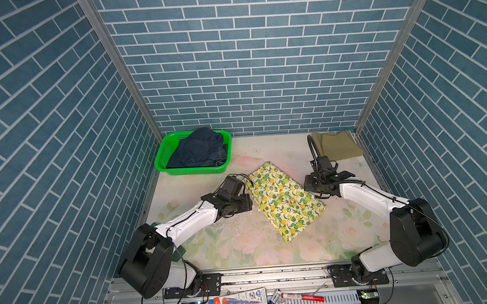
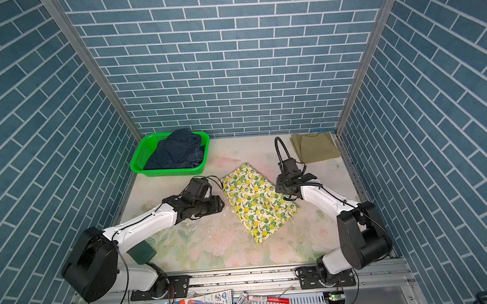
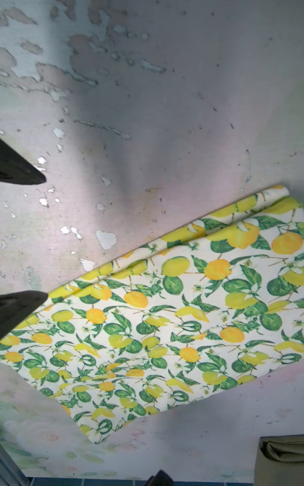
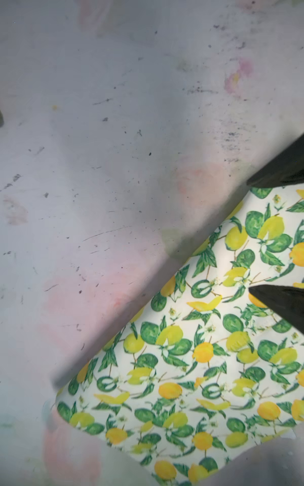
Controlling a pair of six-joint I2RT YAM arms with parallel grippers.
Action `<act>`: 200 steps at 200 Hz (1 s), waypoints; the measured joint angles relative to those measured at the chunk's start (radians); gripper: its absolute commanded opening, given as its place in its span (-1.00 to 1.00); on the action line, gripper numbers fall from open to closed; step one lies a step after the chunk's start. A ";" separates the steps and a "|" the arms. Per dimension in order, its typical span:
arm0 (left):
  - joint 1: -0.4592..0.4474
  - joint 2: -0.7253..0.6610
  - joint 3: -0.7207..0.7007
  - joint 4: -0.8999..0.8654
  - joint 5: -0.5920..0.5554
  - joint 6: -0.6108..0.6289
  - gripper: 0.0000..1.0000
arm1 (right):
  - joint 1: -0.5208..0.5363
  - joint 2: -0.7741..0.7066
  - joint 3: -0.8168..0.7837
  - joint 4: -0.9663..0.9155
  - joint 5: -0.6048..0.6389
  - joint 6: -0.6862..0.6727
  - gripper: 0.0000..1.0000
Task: Fold and stack skirts
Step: Smooth out the skirt at the center of the table, then rotate the skirt at the center of the table.
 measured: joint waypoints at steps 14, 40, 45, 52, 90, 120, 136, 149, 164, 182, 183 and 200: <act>0.000 0.053 0.040 0.008 -0.005 0.006 0.39 | 0.000 -0.021 -0.016 -0.002 -0.006 0.004 0.18; 0.001 0.158 0.108 0.025 -0.026 0.016 0.42 | 0.000 -0.054 -0.043 -0.011 -0.019 0.008 0.19; 0.002 0.176 0.117 0.030 -0.029 0.018 0.41 | 0.000 -0.061 -0.046 -0.012 -0.020 0.009 0.19; 0.005 0.202 0.131 0.037 -0.032 0.020 0.41 | 0.000 -0.073 -0.050 -0.014 -0.021 0.009 0.19; 0.018 0.335 0.187 0.088 -0.047 0.030 0.35 | 0.000 -0.129 -0.057 -0.030 -0.023 0.009 0.20; 0.029 0.388 0.209 0.145 -0.053 0.031 0.03 | 0.000 -0.154 -0.062 -0.036 -0.025 0.009 0.20; 0.034 0.416 0.228 0.175 -0.052 0.032 -0.30 | 0.000 -0.155 -0.066 -0.039 -0.028 0.009 0.21; 0.035 0.438 0.239 0.199 -0.049 0.030 -0.77 | 0.000 -0.155 -0.068 -0.043 -0.031 0.008 0.21; 0.037 0.459 0.242 0.227 -0.048 0.026 -1.00 | 0.000 -0.155 -0.068 -0.050 -0.031 0.008 0.21; 0.039 0.465 0.242 0.248 -0.048 0.025 -1.00 | 0.000 -0.155 -0.068 -0.060 -0.032 0.008 0.22; 0.039 0.465 0.241 0.248 -0.048 0.025 -1.00 | 0.000 -0.155 -0.068 -0.060 -0.032 0.008 0.22; 0.039 0.459 0.222 0.277 -0.051 0.016 -1.00 | -0.003 -0.154 -0.068 -0.067 -0.032 0.008 0.22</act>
